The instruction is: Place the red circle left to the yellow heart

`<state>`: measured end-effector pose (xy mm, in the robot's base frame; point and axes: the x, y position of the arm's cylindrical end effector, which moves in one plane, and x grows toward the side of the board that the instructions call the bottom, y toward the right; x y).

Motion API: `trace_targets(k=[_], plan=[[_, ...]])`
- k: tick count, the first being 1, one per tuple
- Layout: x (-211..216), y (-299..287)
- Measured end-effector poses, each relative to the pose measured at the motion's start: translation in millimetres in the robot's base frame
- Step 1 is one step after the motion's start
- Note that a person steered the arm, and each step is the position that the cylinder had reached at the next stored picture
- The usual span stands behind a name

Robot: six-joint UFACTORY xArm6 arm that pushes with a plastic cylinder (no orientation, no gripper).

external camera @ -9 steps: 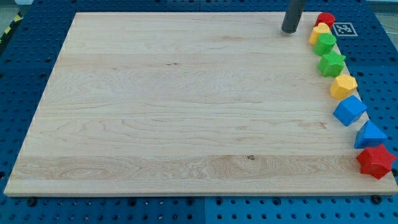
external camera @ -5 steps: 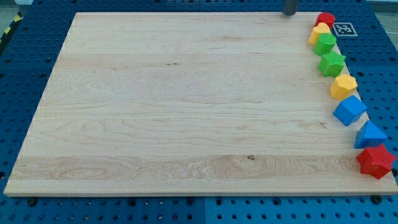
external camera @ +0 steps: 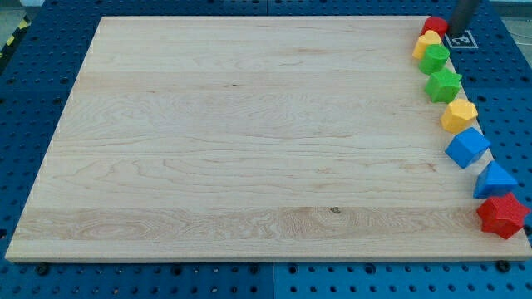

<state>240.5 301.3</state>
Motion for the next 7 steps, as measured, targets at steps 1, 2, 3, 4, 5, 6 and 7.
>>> trace_targets(k=[1,2,3,4,5,6,7], plan=[[0,-18],[0,-18],[-1,-18],[-9,-18],[-21,-20],[-13,-25],[-7,-40]])
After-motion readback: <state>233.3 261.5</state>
